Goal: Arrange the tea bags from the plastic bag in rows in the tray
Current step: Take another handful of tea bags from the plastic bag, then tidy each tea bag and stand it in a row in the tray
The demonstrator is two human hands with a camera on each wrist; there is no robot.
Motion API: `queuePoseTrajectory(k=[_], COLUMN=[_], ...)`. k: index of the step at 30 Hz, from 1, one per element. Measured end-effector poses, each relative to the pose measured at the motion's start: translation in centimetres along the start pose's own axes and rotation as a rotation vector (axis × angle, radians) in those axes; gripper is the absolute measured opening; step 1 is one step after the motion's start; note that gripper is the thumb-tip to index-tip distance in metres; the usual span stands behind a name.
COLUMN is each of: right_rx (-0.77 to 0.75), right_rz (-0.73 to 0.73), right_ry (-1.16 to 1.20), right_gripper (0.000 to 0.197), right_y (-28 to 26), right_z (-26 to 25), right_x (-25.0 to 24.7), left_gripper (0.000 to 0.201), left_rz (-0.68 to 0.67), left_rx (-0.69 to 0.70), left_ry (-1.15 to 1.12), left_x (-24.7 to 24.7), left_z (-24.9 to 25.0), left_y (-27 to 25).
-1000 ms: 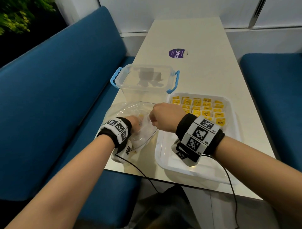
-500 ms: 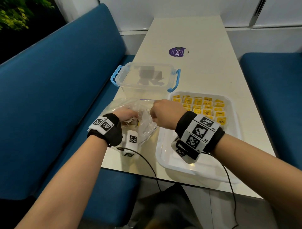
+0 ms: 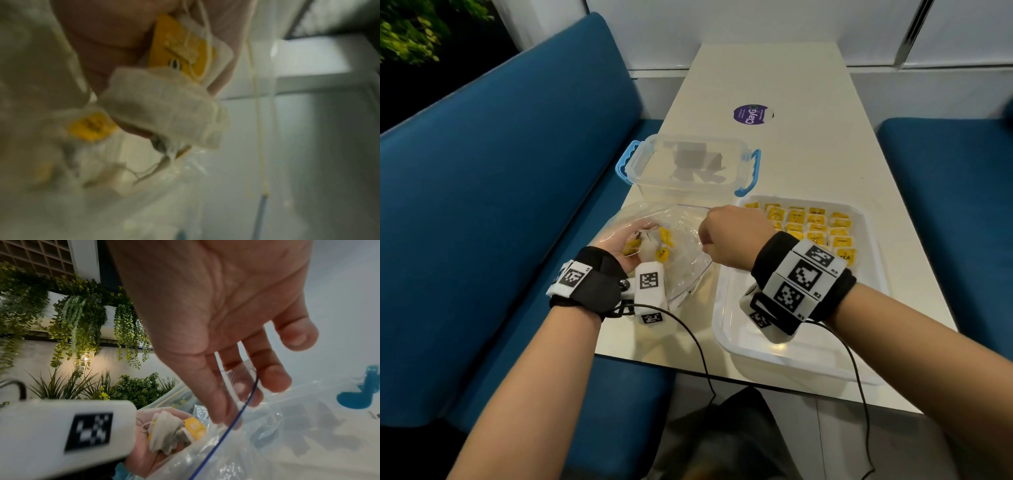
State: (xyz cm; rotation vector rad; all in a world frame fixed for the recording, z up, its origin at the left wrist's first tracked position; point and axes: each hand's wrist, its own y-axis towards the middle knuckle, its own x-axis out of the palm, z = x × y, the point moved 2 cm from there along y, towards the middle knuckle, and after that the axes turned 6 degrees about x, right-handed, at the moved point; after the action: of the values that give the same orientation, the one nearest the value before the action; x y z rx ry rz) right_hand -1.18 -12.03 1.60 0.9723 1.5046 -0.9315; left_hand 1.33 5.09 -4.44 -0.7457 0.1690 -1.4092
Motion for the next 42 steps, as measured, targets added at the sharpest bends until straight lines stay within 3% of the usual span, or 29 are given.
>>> queuePoseTrajectory(k=[2,5,7,9,13,17,23,27,32,34,37,40,42], right_rx=[0.013,0.039,0.05,0.058,0.063,0.069,0.064,0.032,0.017,0.0,-0.102,-0.234,-0.251], right_rz=[0.014,0.034,0.032,0.024,0.005,-0.02,-0.018,-0.024,-0.01,-0.009,-0.028,0.017,0.037], right_ry=[-0.004,-0.014,-0.023,-0.027,-0.037,-0.032,-0.057,-0.086,-0.026,0.076,0.3,0.472,0.543], right_gripper=[0.018,0.019,0.018,0.016,0.016,0.028,0.029,0.028,0.025,0.028,0.038,0.044,0.041], right_y=[-0.1,-0.1,-0.2,-0.2,-0.1,-0.3,-0.4,-0.4,-0.4,-0.7,-1.9,-3.7,-4.6], right_z=[-0.1,-0.3,-0.5,-0.8,-1.4,-1.8,-2.0,-2.3,-1.9,-1.6,-1.2,-1.3,-1.0], right_x=[0.0,0.0,-0.1,-0.3,-0.8,-0.9,-1.1,-1.1,-1.1,-1.4,-2.4,-3.6,-4.1], left_gripper=[0.031,0.011,0.026,0.03,0.018,0.066,0.073,0.056,0.078,0.072,0.046,0.017,0.015], left_rz=[-0.03,-0.003,-0.033,-0.041,-0.113,-0.278,-0.271,-0.214,-0.283,-0.286,-0.294,-0.199,-0.172], left_rx=[-0.018,0.024,0.025,-0.045,-0.121,-0.097,-0.01,0.028,0.03,0.003,-0.032,0.001,0.018], left_ry=[-0.167,-0.28,-0.383,-0.435,-0.471,-0.557,-0.607,-0.698,-0.839,-0.84,-0.787,-0.701,-0.669], left_x=[-0.3,-0.7,-1.2,-1.4,-1.1,-1.1,-0.7,-0.2,0.6,1.3,3.0,4.5,5.3], left_z=[0.0,0.1,0.1,0.0,-0.6,-1.1,-0.5,-0.4,-1.2,-1.9,-2.8,-3.2,-3.4], left_y=[-0.1,-0.7,-0.9,-1.2,-2.0,-3.1,-4.3,-4.9,-6.4,-6.8,-8.2,-9.5,-10.1])
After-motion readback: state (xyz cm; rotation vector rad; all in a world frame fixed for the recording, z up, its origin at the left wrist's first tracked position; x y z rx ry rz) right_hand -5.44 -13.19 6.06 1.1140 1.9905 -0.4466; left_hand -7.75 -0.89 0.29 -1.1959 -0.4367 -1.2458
